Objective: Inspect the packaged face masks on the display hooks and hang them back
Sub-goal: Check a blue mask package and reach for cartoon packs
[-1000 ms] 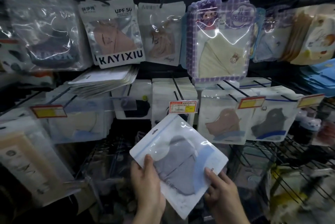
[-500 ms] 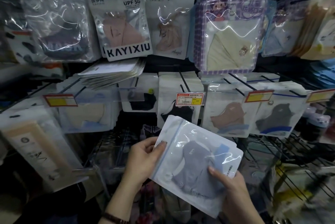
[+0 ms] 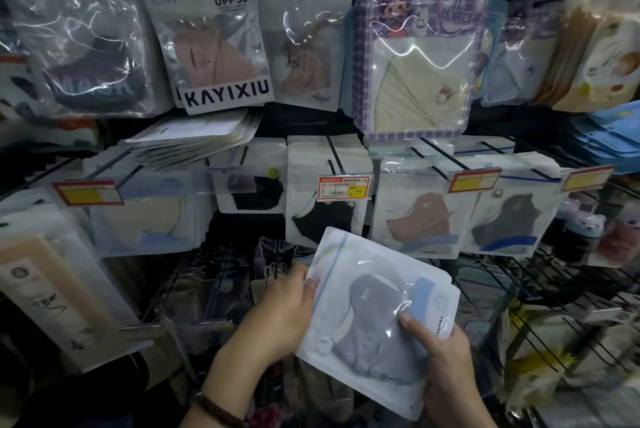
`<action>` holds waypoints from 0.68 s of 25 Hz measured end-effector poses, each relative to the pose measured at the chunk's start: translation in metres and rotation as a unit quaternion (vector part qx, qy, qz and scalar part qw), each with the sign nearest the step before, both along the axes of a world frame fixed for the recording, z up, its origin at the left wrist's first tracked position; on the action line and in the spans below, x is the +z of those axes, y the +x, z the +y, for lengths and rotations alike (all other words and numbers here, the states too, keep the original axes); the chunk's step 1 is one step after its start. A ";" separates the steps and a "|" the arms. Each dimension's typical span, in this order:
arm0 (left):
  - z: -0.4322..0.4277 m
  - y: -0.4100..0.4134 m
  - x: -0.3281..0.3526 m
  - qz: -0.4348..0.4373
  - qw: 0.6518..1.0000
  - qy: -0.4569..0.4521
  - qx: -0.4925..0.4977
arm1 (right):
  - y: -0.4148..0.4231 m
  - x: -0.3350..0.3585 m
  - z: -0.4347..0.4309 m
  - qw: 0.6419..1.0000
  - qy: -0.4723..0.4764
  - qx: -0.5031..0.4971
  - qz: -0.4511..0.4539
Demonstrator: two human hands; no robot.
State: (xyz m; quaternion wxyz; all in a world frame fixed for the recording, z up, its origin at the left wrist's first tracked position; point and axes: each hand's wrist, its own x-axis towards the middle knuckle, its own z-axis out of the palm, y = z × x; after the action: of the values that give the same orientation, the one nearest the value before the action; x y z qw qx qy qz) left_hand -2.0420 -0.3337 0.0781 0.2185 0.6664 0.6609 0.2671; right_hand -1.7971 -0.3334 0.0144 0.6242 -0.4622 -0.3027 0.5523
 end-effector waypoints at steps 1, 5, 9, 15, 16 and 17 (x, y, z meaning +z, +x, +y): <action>0.002 0.004 0.000 0.030 1.000 0.004 0.004 | 0.003 -0.001 0.003 1.000 -0.003 0.000 -0.009; 0.009 0.022 0.000 0.101 0.994 0.024 0.018 | 0.022 -0.002 0.015 0.999 0.005 0.003 -0.034; 0.015 0.042 -0.002 -0.025 0.998 0.038 0.039 | 0.046 0.001 0.023 1.000 0.001 0.015 -0.011; 0.020 0.082 -0.008 -0.093 0.995 0.025 0.035 | 0.079 -0.004 0.037 0.993 0.064 0.022 -0.095; 0.021 0.087 -0.009 -0.108 0.994 0.013 0.027 | 0.084 -0.005 0.038 0.991 0.067 0.020 -0.114; 0.022 0.091 -0.011 -0.130 0.991 0.003 0.022 | 0.089 -0.007 0.039 0.989 0.070 0.016 -0.132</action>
State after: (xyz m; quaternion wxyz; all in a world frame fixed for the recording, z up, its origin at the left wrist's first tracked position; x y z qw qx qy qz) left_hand -1.9505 -0.3114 0.0675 0.2949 0.6116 0.6407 0.3585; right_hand -1.7085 -0.2942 0.0075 0.6007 -0.4813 -0.4276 0.4739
